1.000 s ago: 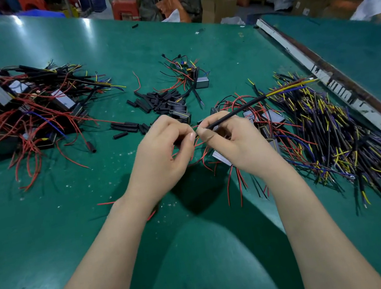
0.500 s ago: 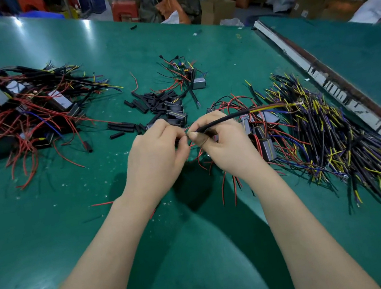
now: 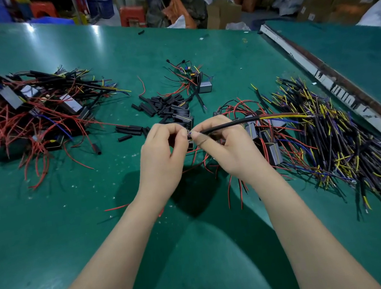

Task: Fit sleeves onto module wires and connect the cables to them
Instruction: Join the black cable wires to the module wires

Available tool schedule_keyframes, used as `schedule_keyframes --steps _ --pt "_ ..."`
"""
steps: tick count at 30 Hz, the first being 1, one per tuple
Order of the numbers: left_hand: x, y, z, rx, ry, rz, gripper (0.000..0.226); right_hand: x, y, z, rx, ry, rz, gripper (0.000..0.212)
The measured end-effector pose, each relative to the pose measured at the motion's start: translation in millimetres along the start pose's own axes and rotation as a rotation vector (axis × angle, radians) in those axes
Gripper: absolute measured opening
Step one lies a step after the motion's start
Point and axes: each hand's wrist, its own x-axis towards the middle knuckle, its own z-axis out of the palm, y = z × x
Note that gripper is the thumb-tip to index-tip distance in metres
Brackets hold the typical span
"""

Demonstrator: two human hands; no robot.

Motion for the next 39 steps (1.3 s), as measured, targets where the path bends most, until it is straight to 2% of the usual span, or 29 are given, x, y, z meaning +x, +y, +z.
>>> schedule_keyframes --steps 3,6,10,18,23,31,39 --pt "-0.3 -0.4 -1.1 -0.090 -0.045 -0.034 0.009 0.2 1.0 0.3 0.053 -0.019 0.017 0.008" --pt "0.5 1.0 -2.8 -0.172 -0.075 -0.094 0.025 0.8 2.5 -0.3 0.081 -0.033 0.027 0.012" --pt "0.4 4.0 -3.2 -0.222 -0.084 -0.096 0.029 1.8 4.7 -1.9 0.119 -0.028 0.045 0.013" --pt "1.9 0.6 -6.9 -0.174 -0.112 -0.043 0.027 1.9 3.6 -1.1 0.120 -0.001 0.081 0.007" --pt "1.5 -3.4 -7.1 -0.053 -0.103 0.106 0.006 0.7 4.9 -2.9 0.036 -0.011 0.047 0.006" --pt "1.9 -5.4 -7.5 -0.255 -0.136 -0.044 0.018 2.3 5.6 -4.9 0.041 0.007 0.045 0.016" --pt "1.6 -4.0 -9.5 -0.170 -0.111 0.010 0.024 0.7 4.2 -3.3 -0.001 -0.012 0.011 0.011"
